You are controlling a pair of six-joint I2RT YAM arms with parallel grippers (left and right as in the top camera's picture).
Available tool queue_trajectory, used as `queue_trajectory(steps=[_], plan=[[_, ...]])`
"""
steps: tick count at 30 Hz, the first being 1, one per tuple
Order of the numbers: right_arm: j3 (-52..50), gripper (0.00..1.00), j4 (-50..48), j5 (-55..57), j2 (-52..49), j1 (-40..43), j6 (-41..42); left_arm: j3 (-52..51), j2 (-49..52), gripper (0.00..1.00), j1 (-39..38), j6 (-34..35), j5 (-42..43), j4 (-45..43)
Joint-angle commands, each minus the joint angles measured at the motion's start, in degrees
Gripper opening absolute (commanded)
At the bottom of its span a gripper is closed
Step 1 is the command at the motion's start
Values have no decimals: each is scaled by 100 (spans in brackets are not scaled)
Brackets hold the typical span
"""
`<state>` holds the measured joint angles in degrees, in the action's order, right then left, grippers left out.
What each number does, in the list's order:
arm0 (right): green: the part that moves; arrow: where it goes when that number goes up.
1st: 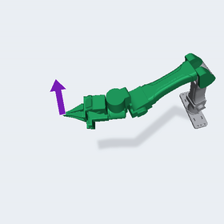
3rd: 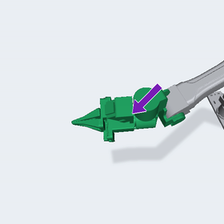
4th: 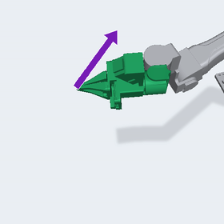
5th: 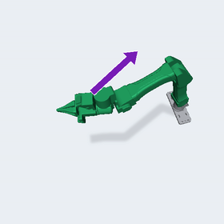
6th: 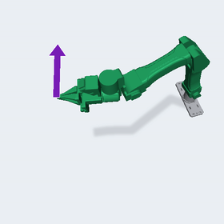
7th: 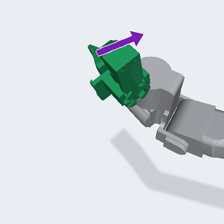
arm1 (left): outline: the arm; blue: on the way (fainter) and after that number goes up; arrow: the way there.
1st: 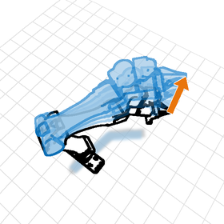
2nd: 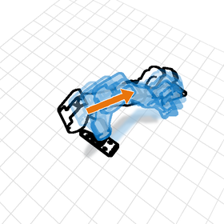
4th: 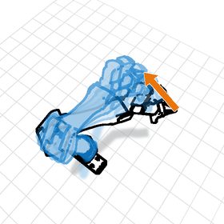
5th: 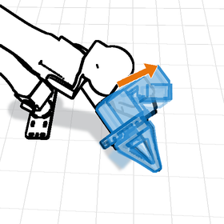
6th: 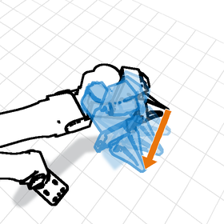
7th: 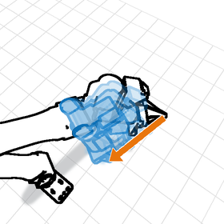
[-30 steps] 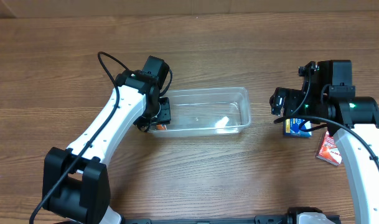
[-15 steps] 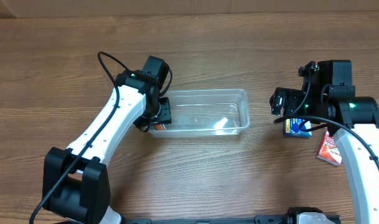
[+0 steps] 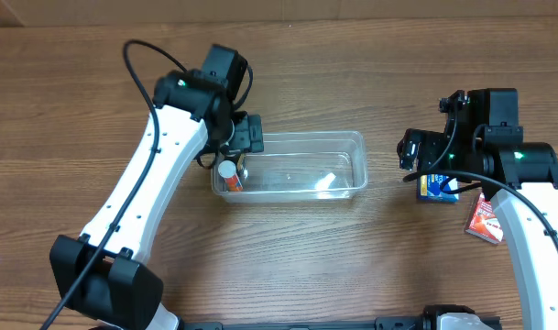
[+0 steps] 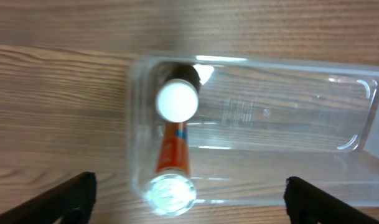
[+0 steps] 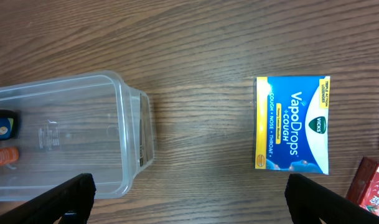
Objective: Pack container
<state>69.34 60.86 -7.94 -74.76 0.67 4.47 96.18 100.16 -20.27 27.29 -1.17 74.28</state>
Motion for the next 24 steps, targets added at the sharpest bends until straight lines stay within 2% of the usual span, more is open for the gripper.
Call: queue_trajectory(steps=[1, 4, 8, 10, 14, 18, 24], plan=[[133, 100, -33, 33, -2, -28, 31, 743, 0, 100, 120, 105, -570, 249], [155, 100, -42, 44, 2, -26, 33, 1123, -59, 100, 262, 101, -597, 415], [516, 100, -66, 737, 0, 170, 870, 1482, -304, 100, 514, 98, -859, 503], [811, 100, -81, 748, 0, 352, 922, 1506, -476, 100, 704, 101, -1019, 503], [1137, 100, -186, 748, -79, 682, 382, 1504, -739, 100, 1368, 96, -839, 562], [1137, 100, -17, 750, -474, 918, -201, 1504, -802, 100, 2118, -98, -155, 612], [1134, 100, 57, 745, -1373, 1038, -374, 1497, -802, 100, 2476, -201, -7, 647]])
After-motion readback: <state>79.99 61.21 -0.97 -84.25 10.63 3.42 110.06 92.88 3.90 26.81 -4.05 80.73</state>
